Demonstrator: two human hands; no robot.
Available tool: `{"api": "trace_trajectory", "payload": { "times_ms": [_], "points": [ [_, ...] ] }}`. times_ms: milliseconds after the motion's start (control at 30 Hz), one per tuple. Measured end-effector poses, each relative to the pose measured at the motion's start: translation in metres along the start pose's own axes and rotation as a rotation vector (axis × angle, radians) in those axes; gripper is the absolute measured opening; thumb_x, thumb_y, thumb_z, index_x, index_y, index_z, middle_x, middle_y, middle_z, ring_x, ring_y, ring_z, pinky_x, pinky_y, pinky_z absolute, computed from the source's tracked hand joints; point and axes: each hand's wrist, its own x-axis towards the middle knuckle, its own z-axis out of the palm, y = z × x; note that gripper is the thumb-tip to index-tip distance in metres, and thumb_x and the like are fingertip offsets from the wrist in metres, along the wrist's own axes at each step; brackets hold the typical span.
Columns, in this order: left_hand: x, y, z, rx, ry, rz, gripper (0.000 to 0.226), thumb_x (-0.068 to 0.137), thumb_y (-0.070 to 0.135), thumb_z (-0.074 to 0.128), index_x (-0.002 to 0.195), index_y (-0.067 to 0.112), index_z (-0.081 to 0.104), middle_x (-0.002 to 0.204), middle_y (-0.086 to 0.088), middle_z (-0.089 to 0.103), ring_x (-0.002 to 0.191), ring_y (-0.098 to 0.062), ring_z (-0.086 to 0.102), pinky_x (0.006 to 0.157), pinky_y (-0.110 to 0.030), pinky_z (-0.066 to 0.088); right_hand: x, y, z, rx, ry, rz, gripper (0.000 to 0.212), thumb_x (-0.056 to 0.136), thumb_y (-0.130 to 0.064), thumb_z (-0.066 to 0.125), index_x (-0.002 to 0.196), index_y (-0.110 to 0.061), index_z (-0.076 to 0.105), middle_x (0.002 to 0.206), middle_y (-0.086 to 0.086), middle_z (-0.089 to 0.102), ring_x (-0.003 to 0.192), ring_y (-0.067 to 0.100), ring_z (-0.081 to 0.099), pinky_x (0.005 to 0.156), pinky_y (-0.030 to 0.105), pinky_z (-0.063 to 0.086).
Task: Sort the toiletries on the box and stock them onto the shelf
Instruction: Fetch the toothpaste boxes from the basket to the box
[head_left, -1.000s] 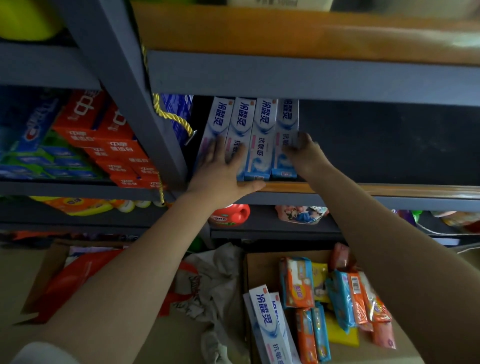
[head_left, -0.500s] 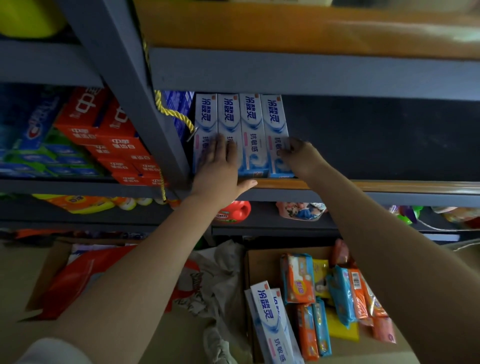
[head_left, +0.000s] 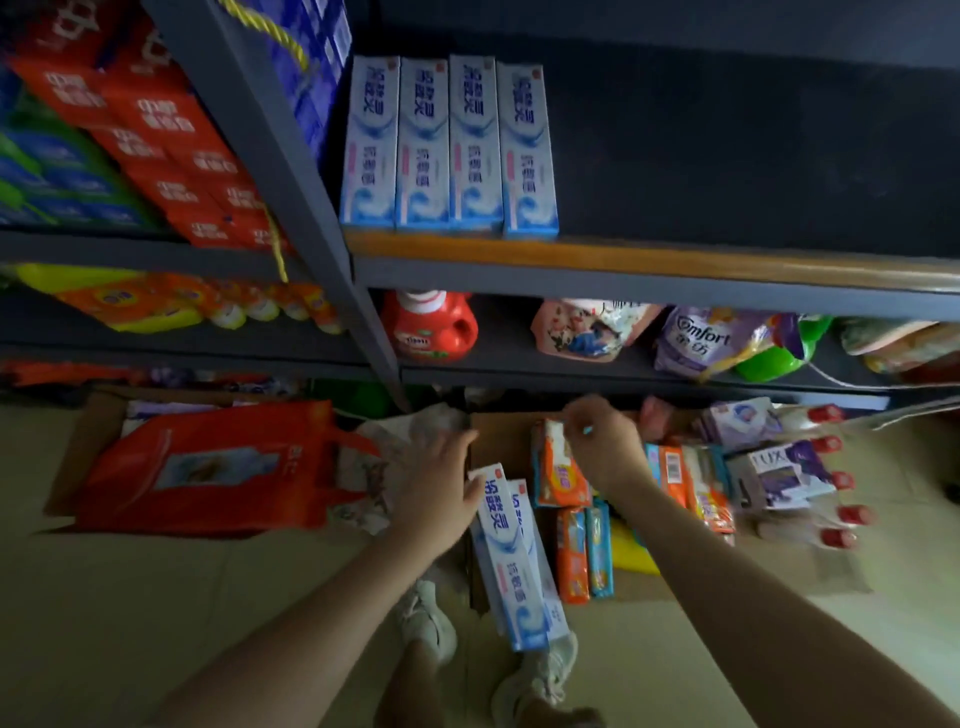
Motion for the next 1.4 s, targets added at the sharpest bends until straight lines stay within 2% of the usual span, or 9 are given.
{"api": "trace_trajectory", "payload": {
  "times_ms": [133, 233, 367, 533, 767, 933, 1033, 1233, 1400],
  "points": [
    [-0.041, -0.011, 0.074, -0.202, -0.215, -0.456, 0.061, 0.084, 0.040, 0.063, 0.132, 0.009, 0.041, 0.132, -0.009, 0.047, 0.116, -0.021, 0.051, 0.091, -0.028, 0.042, -0.025, 0.053, 0.029, -0.116, -0.275, 0.060, 0.019, 0.089, -0.009, 0.049, 0.101, -0.007, 0.064, 0.096, 0.019, 0.068, 0.093, 0.036, 0.064, 0.080, 0.041, 0.051],
    [-0.056, 0.004, 0.116, -0.257, -0.158, -0.537, 0.065, 0.077, 0.040, 0.071, 0.125, 0.008, 0.043, 0.129, -0.010, 0.048, 0.115, -0.024, 0.051, 0.089, -0.033, 0.046, -0.039, 0.079, 0.033, -0.107, -0.359, 0.029, 0.017, 0.091, -0.011, 0.048, 0.098, -0.007, 0.064, 0.091, 0.019, 0.067, 0.088, 0.036, 0.065, 0.077, 0.041, 0.052],
    [-0.060, 0.024, 0.154, -0.194, -0.064, -0.682, 0.099, 0.067, 0.046, 0.077, 0.137, 0.005, 0.022, 0.135, -0.013, 0.039, 0.117, -0.031, 0.052, 0.086, -0.040, 0.047, -0.047, 0.108, 0.031, -0.166, -0.425, -0.005, 0.018, 0.092, -0.013, 0.049, 0.102, -0.007, 0.063, 0.098, 0.015, 0.066, 0.097, 0.034, 0.062, 0.083, 0.036, 0.046],
    [-0.060, 0.019, 0.168, -0.467, 0.027, -0.786, 0.084, 0.068, 0.016, 0.072, 0.131, 0.021, 0.017, 0.127, -0.011, 0.051, 0.108, -0.032, 0.057, 0.087, -0.045, 0.050, -0.056, 0.129, 0.043, -0.182, -0.472, 0.007, 0.018, 0.093, -0.014, 0.046, 0.097, -0.007, 0.062, 0.101, 0.015, 0.066, 0.096, 0.032, 0.061, 0.081, 0.037, 0.048],
    [-0.092, -0.027, 0.102, -0.577, 0.093, -0.625, 0.053, 0.082, 0.010, 0.062, 0.128, 0.016, 0.038, 0.108, 0.001, 0.059, 0.093, -0.017, 0.061, 0.073, -0.027, 0.046, -0.069, 0.112, 0.090, -0.224, -0.524, 0.100, 0.025, 0.094, -0.023, 0.045, 0.114, -0.010, 0.051, 0.115, 0.014, 0.060, 0.103, 0.032, 0.058, 0.073, 0.031, 0.044],
    [-0.104, -0.058, 0.058, -0.571, 0.133, -0.557, 0.055, 0.082, 0.019, 0.069, 0.129, 0.018, 0.040, 0.115, 0.004, 0.058, 0.098, -0.011, 0.060, 0.077, -0.026, 0.051, -0.075, 0.093, 0.127, -0.224, -0.287, 0.173, 0.048, 0.088, -0.039, 0.059, 0.119, -0.007, 0.043, 0.123, 0.012, 0.052, 0.111, 0.032, 0.055, 0.086, 0.042, 0.050],
    [-0.097, -0.063, 0.039, -0.609, 0.137, -0.498, 0.051, 0.083, 0.015, 0.067, 0.126, 0.018, 0.041, 0.114, 0.005, 0.055, 0.097, -0.006, 0.058, 0.071, -0.014, 0.050, -0.075, 0.091, 0.141, -0.207, -0.205, 0.252, 0.057, 0.081, -0.043, 0.067, 0.118, -0.004, 0.045, 0.121, 0.015, 0.050, 0.111, 0.034, 0.054, 0.085, 0.041, 0.047],
    [-0.092, -0.079, -0.008, -0.678, 0.029, -0.340, 0.064, 0.058, 0.043, 0.067, 0.116, 0.036, 0.040, 0.111, 0.019, 0.056, 0.102, -0.002, 0.058, 0.082, -0.026, 0.051, -0.076, 0.083, 0.142, -0.260, -0.173, 0.370, 0.053, 0.072, -0.043, 0.073, 0.107, -0.008, 0.056, 0.105, 0.010, 0.064, 0.099, 0.031, 0.061, 0.067, 0.031, 0.045],
    [-0.096, -0.068, -0.067, -0.616, 0.011, -0.146, 0.054, 0.062, 0.048, 0.060, 0.113, 0.047, 0.040, 0.114, 0.020, 0.057, 0.102, 0.003, 0.059, 0.081, -0.028, 0.054, -0.086, 0.042, 0.096, 0.000, -0.020, 0.253, 0.039, 0.073, -0.027, 0.071, 0.097, -0.005, 0.049, 0.092, 0.008, 0.058, 0.093, 0.035, 0.057, 0.066, 0.030, 0.035]
  ]
}}
